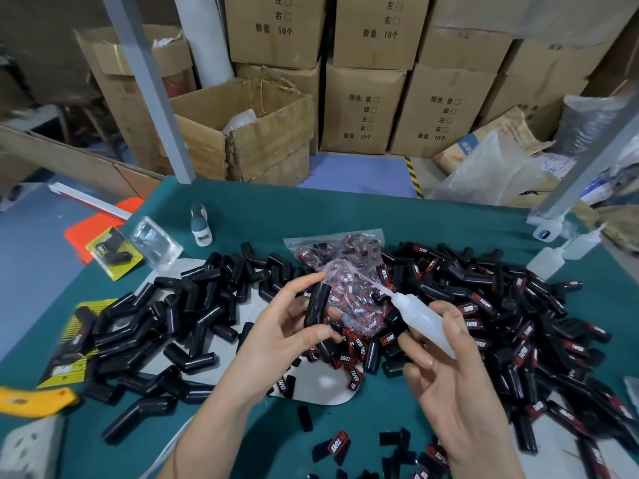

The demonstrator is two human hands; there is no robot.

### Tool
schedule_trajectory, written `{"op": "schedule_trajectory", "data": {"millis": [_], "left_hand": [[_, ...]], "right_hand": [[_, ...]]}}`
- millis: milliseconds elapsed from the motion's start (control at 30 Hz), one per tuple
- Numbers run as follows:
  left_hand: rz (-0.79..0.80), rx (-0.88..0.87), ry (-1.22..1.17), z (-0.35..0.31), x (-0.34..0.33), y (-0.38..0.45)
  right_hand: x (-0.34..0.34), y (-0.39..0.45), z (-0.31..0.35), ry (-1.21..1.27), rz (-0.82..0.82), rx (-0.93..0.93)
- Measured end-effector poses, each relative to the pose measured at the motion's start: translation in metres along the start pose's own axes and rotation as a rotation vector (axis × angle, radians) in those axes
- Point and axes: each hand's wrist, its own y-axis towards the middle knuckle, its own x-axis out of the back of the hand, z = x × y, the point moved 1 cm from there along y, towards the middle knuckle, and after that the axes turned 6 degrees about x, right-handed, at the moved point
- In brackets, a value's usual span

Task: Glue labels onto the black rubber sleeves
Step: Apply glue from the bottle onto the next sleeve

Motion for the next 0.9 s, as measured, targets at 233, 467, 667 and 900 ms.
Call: {"op": "schedule_trajectory", "data": {"millis": [233,467,667,900], "left_hand": [[0.068,0.036,-0.041,0.003,0.005,-0.001],[0.072,0.070,-0.106,0.004,0.003,0.000],[0.105,0.167,-0.151,0.036,-0.003,-0.019],[0.025,0.176,-0.166,0.055,0.001,-0.019]], "right_hand": [[0.009,0.000,0.011,-0.093,-0.024,0.090],[0.009,-0.007,0.006,0.166,-0.006,0.042],[0.035,-0.018,-0.020,-0.008,-0.125,0.083],[0.039,-0.020,-0.035,-0.091,-0.205,0.180]]}}
